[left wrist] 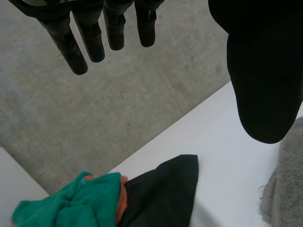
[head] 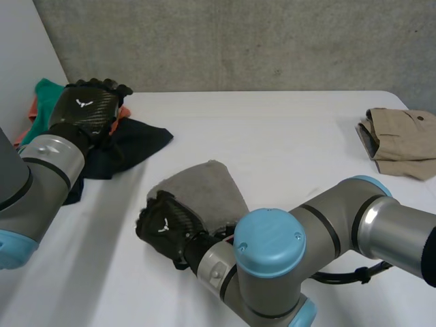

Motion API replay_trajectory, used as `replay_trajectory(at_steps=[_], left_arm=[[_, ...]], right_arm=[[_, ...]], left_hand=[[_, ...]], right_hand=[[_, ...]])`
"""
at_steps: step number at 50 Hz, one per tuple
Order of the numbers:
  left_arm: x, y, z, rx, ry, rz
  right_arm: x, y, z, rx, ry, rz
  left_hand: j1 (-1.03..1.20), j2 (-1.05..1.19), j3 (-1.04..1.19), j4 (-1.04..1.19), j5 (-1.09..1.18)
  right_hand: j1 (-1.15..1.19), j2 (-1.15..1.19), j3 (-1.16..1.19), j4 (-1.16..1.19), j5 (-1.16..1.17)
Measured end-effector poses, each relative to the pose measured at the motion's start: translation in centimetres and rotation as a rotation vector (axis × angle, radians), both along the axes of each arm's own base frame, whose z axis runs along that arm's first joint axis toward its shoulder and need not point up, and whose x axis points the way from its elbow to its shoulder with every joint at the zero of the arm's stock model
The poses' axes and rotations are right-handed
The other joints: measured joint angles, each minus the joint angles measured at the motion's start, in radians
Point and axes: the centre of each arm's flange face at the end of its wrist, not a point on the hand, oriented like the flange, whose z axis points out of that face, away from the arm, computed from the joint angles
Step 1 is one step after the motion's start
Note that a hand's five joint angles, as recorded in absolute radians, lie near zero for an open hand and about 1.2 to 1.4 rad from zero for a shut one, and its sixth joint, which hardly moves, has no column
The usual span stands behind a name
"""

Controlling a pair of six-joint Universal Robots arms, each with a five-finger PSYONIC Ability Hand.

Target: Fold the laundry.

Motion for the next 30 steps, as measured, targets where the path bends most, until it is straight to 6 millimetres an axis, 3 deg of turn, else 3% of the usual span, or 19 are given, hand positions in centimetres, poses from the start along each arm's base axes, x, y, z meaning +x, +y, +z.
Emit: replay_trajectory(at_steps=[2,4,11,15,20,24,30], left_arm=[[0.0,-0.1,-0.1,0.005,0.006,0.002],[-0.1,-0.1,-0.2,0.009,0.01,-0.002],[-2.0,0.3,-0.3,0.009,0.028,-0.061],[-3.8,1.0,-0.2,0.014,0.049,-0.113],[-6.3,2.5,-0.6,0.059,0.078,-0.183],[-8.0,3.8,-1.4,0.126,0.101,-0.218],[-9.6,4.9,-4.5,0.28,0.106,-0.157]], right_arm=[[-0.2,-1.0,0.7,0.029,-0.04,-0.047],[-0.5,-2.0,1.8,0.063,-0.087,-0.097],[-4.1,-6.6,8.4,0.269,-0.366,-0.3],[-6.1,-8.5,10.0,0.39,-0.45,-0.38],[-7.8,-10.7,9.8,0.523,-0.458,-0.477],[-8.3,-12.4,8.4,0.6,-0.4,-0.545],[-8.1,-14.3,5.5,0.698,-0.271,-0.584]], left_hand=[[0.0,0.0,0.0,0.0,0.0],[0.0,0.0,0.0,0.0,0.0],[0.0,0.0,0.0,0.0,0.0],[0.0,0.0,0.0,0.0,0.0],[0.0,0.0,0.0,0.0,0.0],[0.0,0.0,0.0,0.0,0.0],[0.0,0.0,0.0,0.0,0.0]], right_hand=[[-0.313,-0.32,-0.326,-0.322,-0.331],[-0.372,-0.392,-0.409,-0.412,-0.408],[-0.374,-0.404,-0.432,-0.439,-0.415],[-0.374,-0.404,-0.432,-0.439,-0.415],[-0.374,-0.404,-0.432,-0.439,-0.415],[-0.374,-0.404,-0.432,-0.439,-0.415],[-0.374,-0.404,-0.432,-0.439,-0.415]])
